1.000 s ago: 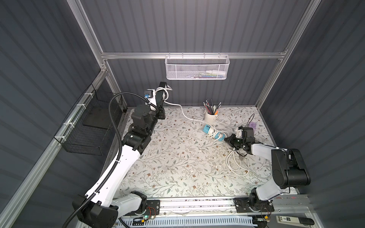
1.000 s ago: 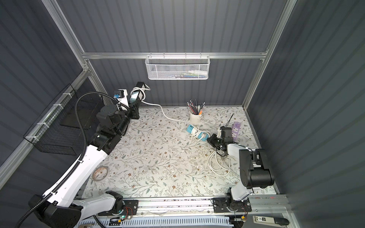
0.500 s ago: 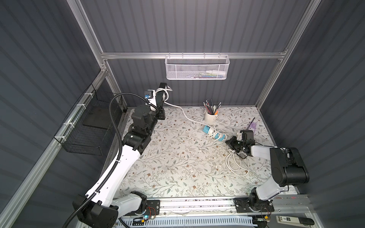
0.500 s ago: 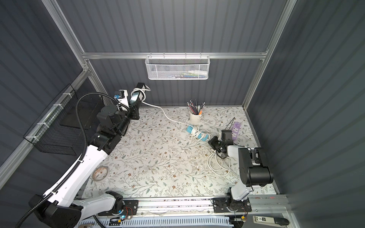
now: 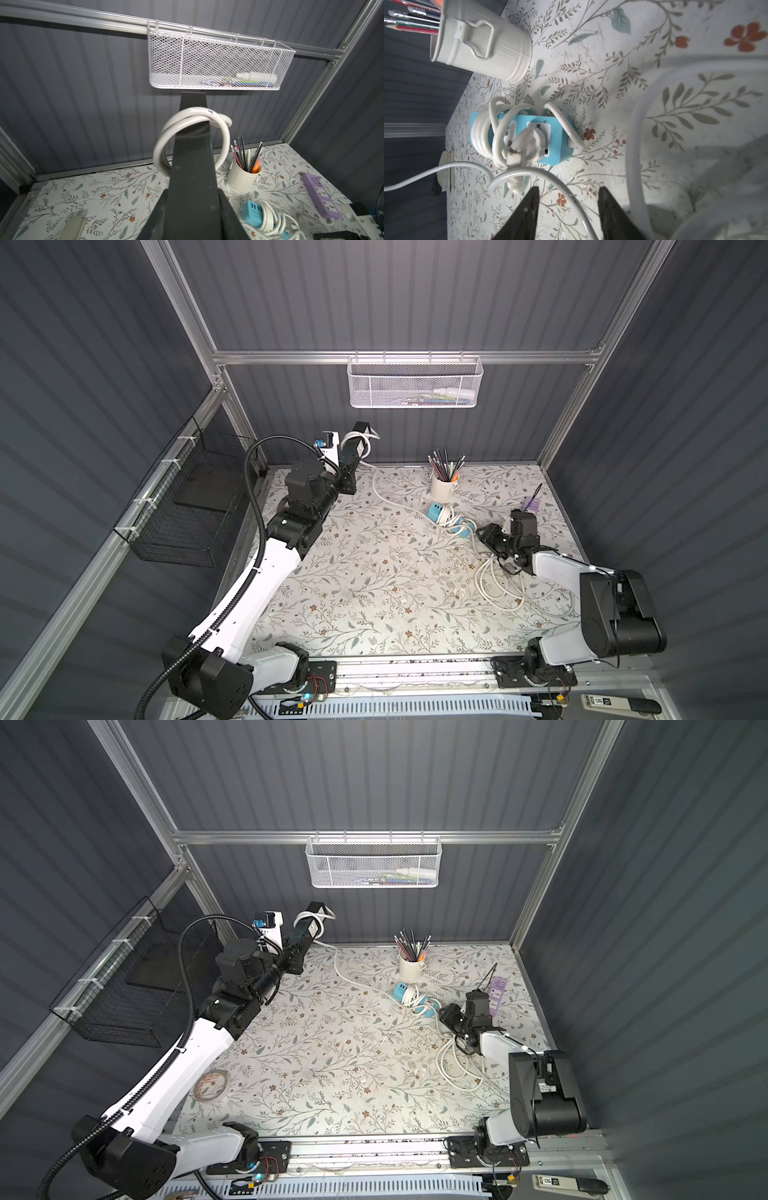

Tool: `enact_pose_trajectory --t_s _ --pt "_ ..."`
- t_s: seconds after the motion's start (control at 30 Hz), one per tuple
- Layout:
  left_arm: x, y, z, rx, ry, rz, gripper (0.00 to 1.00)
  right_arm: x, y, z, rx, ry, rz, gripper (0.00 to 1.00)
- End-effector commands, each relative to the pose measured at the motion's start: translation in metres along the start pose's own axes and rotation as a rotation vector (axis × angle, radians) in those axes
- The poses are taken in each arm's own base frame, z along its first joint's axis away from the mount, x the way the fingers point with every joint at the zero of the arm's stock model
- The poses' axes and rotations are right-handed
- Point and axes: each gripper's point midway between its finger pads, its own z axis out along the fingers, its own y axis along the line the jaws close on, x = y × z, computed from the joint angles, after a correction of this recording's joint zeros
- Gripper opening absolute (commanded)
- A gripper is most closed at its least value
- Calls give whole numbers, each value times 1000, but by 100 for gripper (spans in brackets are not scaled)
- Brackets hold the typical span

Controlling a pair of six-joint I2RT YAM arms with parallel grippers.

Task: Unwrap the cord wrapped around the power strip
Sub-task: Unwrap the power cord from the power strip.

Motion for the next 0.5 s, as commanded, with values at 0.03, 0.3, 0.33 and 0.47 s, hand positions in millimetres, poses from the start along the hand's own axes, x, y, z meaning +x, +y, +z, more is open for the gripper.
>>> enact_pose_trajectory --t_s 0.03,0.3,0.33,0.47 --pt "-39 -18 -9 102 -108 -31 0 -7 8 -15 8 -46 -77 59" --pt "-42 -40 -11 229 -100 -49 0 -36 121 -65 -305 -175 -372 99" --pt "-43 -41 -12 239 -101 -52 0 -34 135 -68 -360 -164 -395 99" --pt "-43 -49 -13 284 -90 -58 0 -36 179 -76 -527 -169 -461 99"
